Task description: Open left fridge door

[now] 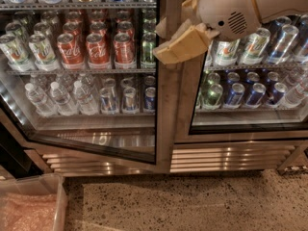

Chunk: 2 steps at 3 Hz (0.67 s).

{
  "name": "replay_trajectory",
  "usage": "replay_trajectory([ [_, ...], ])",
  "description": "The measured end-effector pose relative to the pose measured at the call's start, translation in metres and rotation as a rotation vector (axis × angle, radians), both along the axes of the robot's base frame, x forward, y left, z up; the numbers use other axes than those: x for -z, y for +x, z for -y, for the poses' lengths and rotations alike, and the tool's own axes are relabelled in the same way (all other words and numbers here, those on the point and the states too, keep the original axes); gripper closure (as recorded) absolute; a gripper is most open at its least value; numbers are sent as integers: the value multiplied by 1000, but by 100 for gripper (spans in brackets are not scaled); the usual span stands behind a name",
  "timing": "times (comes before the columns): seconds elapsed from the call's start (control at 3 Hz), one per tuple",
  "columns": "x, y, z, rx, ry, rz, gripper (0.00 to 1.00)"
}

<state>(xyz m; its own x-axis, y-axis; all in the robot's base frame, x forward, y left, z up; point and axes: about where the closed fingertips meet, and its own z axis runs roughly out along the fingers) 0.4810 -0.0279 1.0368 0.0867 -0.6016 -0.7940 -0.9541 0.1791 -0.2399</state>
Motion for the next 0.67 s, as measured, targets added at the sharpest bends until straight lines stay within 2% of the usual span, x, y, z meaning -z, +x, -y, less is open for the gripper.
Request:
replay_trajectory([
  [0.33,-6,-22,7,51,-10,24,51],
  [0.67,-6,-21,7,51,-10,24,50],
])
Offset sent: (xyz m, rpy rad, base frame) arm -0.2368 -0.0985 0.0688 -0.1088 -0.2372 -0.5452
